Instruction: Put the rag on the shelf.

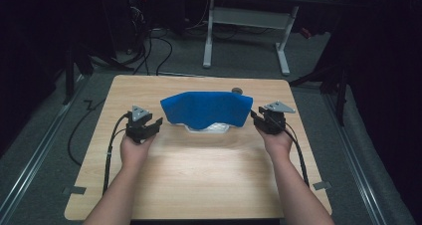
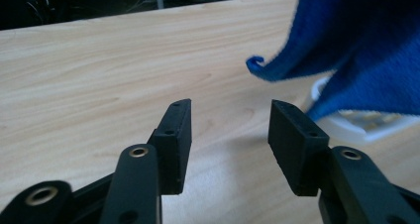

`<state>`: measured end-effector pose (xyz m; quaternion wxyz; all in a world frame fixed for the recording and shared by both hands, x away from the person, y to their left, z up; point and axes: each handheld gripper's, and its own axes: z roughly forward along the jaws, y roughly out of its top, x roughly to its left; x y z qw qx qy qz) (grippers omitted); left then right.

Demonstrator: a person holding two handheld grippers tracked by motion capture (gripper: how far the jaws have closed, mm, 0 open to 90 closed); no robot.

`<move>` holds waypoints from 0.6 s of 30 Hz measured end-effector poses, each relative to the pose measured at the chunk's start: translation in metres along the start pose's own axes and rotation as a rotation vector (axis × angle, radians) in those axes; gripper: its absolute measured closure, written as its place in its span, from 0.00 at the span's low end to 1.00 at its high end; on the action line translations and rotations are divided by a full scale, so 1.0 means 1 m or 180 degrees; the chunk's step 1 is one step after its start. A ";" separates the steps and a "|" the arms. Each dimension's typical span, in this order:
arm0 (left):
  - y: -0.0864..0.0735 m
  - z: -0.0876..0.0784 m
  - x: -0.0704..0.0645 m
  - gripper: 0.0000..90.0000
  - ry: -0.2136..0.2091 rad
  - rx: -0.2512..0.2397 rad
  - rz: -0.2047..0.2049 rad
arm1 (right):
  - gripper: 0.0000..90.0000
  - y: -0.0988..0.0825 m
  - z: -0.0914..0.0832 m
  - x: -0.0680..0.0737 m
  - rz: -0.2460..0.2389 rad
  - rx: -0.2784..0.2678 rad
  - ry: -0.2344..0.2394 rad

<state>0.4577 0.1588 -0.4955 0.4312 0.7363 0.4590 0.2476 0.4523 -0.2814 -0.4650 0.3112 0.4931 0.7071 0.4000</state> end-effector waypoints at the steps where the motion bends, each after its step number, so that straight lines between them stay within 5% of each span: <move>1: -0.001 -0.002 -0.001 0.56 0.0002 0.0006 0.0021 | 0.64 -0.002 -0.003 0.001 -0.0019 -0.0006 -0.0009; 8: -0.031 -0.033 -0.020 0.53 -0.0142 0.0148 0.0042 | 0.57 -0.024 -0.031 0.015 -0.0217 -0.0027 -0.0012; 14: -0.068 -0.067 -0.044 0.52 -0.0300 0.0295 0.0051 | 0.52 -0.069 -0.076 0.037 -0.0210 -0.0058 -0.0006; 16: -0.076 -0.075 -0.051 0.52 -0.0452 0.0359 -0.0003 | 0.55 -0.090 -0.092 0.045 -0.0248 -0.0079 0.0010; 18: -0.083 -0.080 -0.059 0.52 -0.0496 0.0411 0.0055 | 0.54 -0.106 -0.101 0.050 -0.0189 0.0101 0.0163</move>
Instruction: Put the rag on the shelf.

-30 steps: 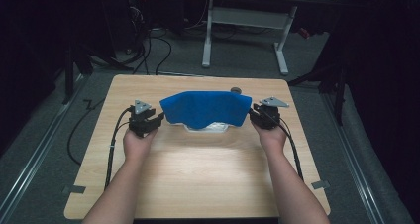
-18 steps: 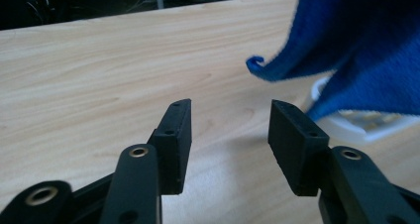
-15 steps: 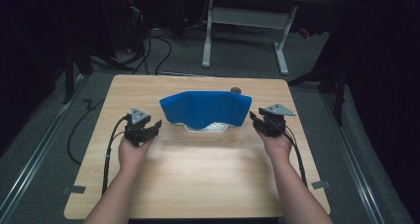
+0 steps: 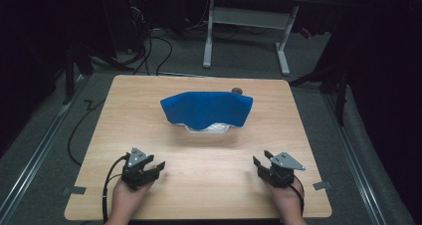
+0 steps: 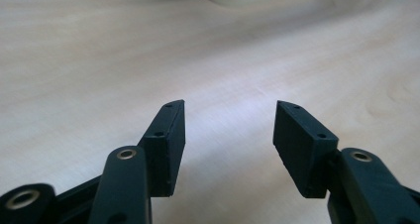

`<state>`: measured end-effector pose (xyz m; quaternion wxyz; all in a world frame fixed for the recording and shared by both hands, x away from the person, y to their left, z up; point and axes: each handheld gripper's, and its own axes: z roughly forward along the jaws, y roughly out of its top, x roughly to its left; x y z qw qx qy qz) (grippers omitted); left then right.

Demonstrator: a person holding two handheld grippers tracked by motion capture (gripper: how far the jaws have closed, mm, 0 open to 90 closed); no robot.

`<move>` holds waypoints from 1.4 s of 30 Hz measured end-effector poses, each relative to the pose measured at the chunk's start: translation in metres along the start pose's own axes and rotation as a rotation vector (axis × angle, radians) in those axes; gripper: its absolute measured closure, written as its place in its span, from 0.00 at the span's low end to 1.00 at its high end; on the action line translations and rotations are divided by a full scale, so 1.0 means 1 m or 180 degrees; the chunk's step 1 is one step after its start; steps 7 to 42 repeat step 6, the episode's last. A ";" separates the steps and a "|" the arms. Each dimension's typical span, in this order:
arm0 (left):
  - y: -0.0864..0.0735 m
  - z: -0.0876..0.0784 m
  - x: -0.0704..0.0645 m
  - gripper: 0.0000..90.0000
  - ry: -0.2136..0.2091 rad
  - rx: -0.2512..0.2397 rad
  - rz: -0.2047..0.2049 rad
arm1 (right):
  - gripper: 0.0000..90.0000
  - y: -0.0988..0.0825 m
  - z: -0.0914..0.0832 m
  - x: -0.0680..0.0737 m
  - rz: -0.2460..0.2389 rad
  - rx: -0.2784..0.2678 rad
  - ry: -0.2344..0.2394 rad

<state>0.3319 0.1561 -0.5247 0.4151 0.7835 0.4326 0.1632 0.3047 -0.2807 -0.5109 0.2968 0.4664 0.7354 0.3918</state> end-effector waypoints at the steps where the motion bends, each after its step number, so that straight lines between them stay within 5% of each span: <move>1: -0.002 0.001 -0.005 0.52 0.0018 0.0050 0.0101 | 0.54 -0.003 -0.003 0.002 -0.0056 0.0042 0.0017; 4: 0.000 0.002 -0.010 0.52 0.0059 0.0031 0.0198 | 0.53 0.000 -0.008 0.000 -0.0020 -0.0033 -0.0045; 42: 0.002 0.003 -0.009 0.51 0.0019 0.0005 0.0141 | 0.52 0.001 -0.008 -0.002 0.0046 -0.0063 -0.0047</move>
